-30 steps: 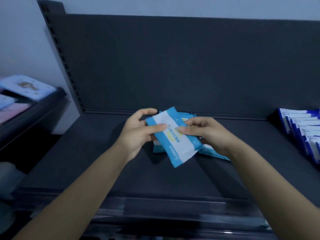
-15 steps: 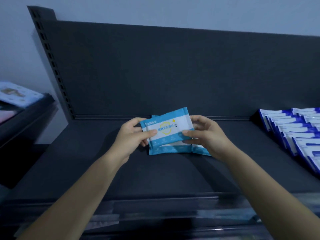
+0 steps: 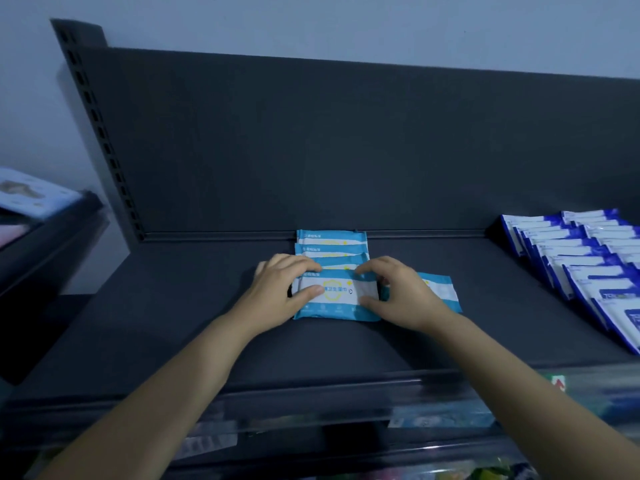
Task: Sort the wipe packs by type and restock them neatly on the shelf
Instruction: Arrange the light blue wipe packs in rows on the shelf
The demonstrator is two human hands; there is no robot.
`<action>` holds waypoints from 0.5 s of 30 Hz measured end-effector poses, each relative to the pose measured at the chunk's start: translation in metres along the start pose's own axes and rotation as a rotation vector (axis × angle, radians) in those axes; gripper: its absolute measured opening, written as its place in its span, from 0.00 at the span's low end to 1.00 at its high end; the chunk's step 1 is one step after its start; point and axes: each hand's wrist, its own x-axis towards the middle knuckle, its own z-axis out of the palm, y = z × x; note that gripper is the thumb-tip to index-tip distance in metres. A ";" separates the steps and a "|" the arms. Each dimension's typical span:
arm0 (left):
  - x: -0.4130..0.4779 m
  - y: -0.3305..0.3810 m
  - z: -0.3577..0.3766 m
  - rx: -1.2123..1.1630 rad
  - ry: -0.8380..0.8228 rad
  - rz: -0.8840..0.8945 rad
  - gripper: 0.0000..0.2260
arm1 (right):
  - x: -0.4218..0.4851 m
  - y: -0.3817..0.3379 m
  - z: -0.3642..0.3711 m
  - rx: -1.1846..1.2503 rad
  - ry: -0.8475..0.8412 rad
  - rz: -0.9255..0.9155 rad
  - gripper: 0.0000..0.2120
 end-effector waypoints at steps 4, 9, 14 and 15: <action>-0.001 0.006 -0.002 0.081 0.017 0.044 0.27 | -0.008 0.002 -0.006 0.008 0.000 -0.036 0.20; 0.005 0.039 -0.005 0.275 0.036 0.155 0.29 | -0.019 0.012 -0.026 -0.124 0.001 -0.042 0.24; 0.024 0.089 0.014 0.366 -0.141 0.228 0.33 | -0.029 0.040 -0.055 -0.389 -0.150 0.255 0.35; 0.030 0.096 0.019 0.370 -0.167 0.230 0.34 | -0.030 0.045 -0.060 -0.394 -0.196 0.320 0.36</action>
